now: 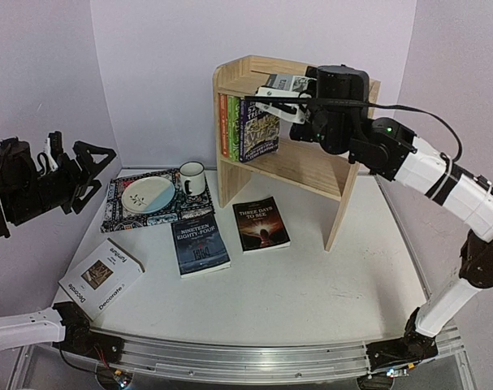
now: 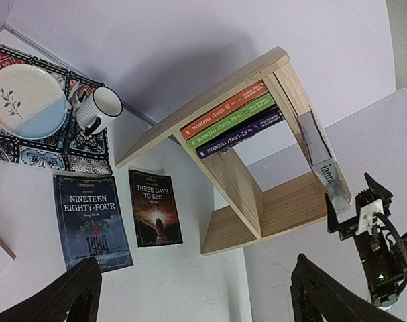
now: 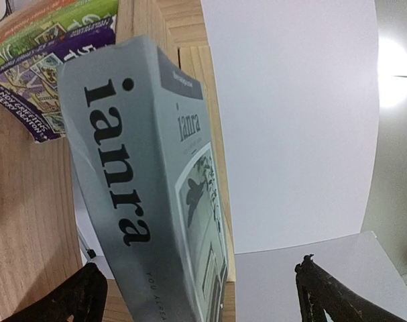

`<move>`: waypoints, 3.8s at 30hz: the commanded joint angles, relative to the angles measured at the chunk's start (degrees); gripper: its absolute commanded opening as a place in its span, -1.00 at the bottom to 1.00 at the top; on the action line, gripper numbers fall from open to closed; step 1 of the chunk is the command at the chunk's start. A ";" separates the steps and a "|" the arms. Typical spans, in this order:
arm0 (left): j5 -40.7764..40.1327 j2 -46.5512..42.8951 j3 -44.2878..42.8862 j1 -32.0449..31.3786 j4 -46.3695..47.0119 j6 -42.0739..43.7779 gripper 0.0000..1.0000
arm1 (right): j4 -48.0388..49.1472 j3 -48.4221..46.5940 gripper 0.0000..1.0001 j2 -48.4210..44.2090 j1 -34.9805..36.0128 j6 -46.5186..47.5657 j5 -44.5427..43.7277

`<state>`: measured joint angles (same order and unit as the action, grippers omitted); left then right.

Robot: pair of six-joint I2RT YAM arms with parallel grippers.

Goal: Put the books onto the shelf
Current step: Place the book on the shelf, then adjust the book on the shelf.

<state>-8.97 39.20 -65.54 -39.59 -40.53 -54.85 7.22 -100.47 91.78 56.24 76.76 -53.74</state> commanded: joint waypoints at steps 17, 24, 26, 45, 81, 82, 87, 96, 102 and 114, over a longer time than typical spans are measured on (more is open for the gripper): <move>0.16 1.48 -0.55 0.13 1.56 1.71 0.99 | -4.61 6.20 0.97 -17.39 2.38 -25.06 36.36; 0.21 1.41 0.16 0.07 1.82 1.46 0.99 | -11.33 10.31 0.92 -18.21 2.44 -38.37 48.45; 0.45 1.58 0.31 0.12 1.98 1.41 0.99 | -11.35 11.19 0.91 -17.93 2.44 -41.21 50.15; 6.38 6.96 1.82 0.13 8.29 4.54 0.99 | -12.33 2.91 0.20 -7.51 2.00 -60.37 45.11; 6.86 4.89 4.83 0.13 10.21 2.91 0.99 | 6.67 -6.31 -1.00 8.66 -10.03 -76.31 38.75; 6.86 4.84 4.88 0.13 10.21 2.91 0.99 | 6.73 -6.28 -1.00 8.61 -10.56 -76.32 38.84; 6.70 4.76 5.20 0.09 10.21 2.91 0.99 | 6.75 -5.62 -1.00 7.79 -13.33 -77.91 38.94; 6.68 5.27 5.10 0.12 10.24 3.04 0.99 | 6.93 -4.40 -1.00 6.16 -16.84 -81.50 37.54; 6.69 5.69 4.94 0.10 10.31 3.08 0.99 | 6.89 -2.90 -1.00 4.41 -17.65 -81.70 37.16; 7.35 7.47 4.30 0.13 10.46 3.45 0.99 | 6.33 -1.45 -1.00 1.89 -17.75 -81.93 47.08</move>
<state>-2.09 46.31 -60.27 -39.59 -32.38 -52.36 11.27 -102.32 96.54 38.59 -4.44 -5.66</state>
